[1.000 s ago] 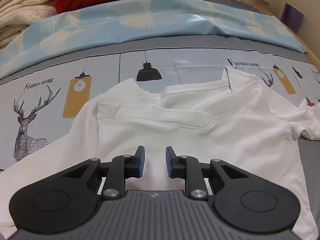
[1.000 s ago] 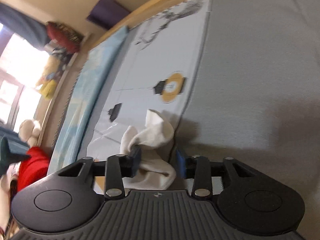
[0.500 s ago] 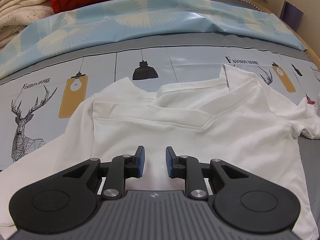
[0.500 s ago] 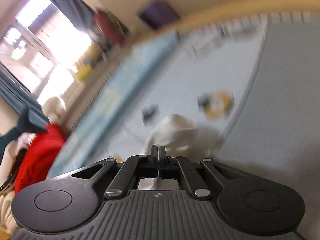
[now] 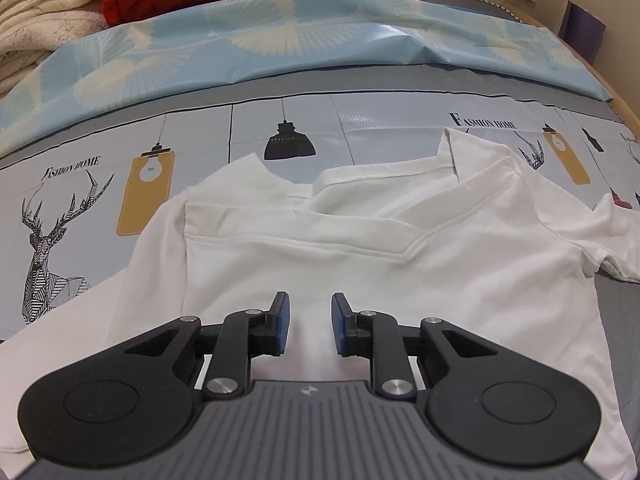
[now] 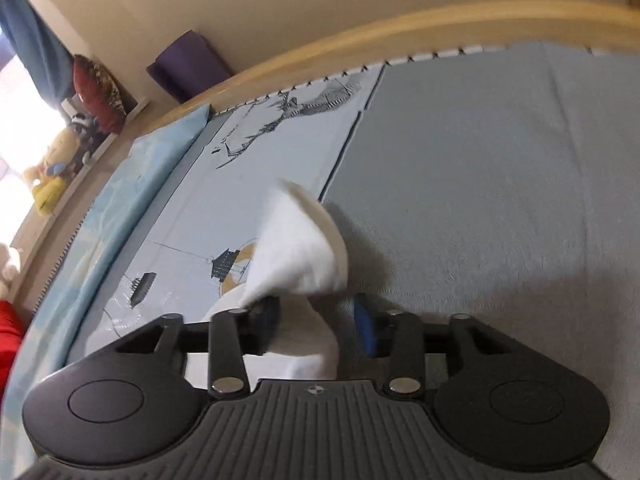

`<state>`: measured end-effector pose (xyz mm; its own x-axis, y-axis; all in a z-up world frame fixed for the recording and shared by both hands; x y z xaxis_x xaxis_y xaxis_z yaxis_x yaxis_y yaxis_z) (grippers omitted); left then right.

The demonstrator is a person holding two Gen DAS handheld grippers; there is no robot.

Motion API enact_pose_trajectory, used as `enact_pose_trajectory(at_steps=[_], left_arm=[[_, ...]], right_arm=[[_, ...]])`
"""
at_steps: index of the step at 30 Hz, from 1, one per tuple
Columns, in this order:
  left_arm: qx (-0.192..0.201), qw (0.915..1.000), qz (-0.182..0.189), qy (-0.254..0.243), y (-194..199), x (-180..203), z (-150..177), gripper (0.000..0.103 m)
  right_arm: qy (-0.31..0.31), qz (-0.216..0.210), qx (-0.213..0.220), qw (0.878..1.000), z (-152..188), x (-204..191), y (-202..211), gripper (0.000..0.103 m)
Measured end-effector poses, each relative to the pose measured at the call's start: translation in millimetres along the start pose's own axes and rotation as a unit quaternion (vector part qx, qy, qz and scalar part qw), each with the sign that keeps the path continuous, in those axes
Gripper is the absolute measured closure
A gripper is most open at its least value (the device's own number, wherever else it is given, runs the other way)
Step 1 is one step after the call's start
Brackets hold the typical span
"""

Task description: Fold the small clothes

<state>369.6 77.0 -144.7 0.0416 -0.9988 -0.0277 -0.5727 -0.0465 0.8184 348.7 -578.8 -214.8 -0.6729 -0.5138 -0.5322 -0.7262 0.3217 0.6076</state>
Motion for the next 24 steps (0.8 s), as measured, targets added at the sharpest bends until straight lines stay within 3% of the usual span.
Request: enact_pose_trajectory(at_steps=[8, 12, 14, 16, 17, 19, 22, 24], left_arm=[[-0.001, 1.0000, -0.002, 0.003, -1.3, 0.0, -0.6, 0.078], [-0.002, 1.0000, -0.001, 0.002, -2.8, 1.1, -0.2, 0.078], [-0.002, 1.0000, -0.001, 0.002, -3.0, 2.1, -0.5, 0.078], [-0.002, 1.0000, -0.001, 0.001, -3.3, 2.7, -0.5, 0.078], [-0.002, 1.0000, -0.001, 0.001, -3.5, 3.4, -0.5, 0.078], [-0.002, 1.0000, 0.000, -0.001, -4.1, 5.3, 0.4, 0.078], [-0.004, 1.0000, 0.000, -0.005, -5.0, 8.5, 1.6, 0.078], [-0.004, 1.0000, -0.001, -0.005, -5.4, 8.6, 1.7, 0.078]], right_arm=[[-0.023, 0.000, 0.010, 1.000, -6.3, 13.8, -3.1, 0.063], [-0.087, 0.046, 0.126, 0.987, -41.4, 35.7, 35.1, 0.063], [-0.114, 0.038, 0.142, 0.982, -48.5, 39.2, 45.0, 0.062], [-0.115, 0.012, 0.132, 0.985, -46.4, 31.6, 44.4, 0.060], [-0.108, 0.008, 0.118, 0.987, -43.4, 28.4, 40.6, 0.053], [-0.087, 0.040, 0.059, 0.994, -26.7, 26.5, 25.5, 0.052], [-0.099, 0.073, 0.002, 0.992, -2.5, 36.0, 9.5, 0.052], [-0.067, 0.073, 0.015, 0.995, -1.7, 30.0, 8.0, 0.054]])
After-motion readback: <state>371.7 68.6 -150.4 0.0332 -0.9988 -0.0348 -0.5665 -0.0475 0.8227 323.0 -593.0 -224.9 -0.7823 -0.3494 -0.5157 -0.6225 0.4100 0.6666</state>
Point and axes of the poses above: each gripper's, at about its wrist camera, not at the fingertips, and y roughly against the way its jaws point, x to its right, z to its underside, the point moved 9 cm from there along -y, roughly the way its jaws point, and after that the axes turned 5 degrees about x, right-handed, at the moved point
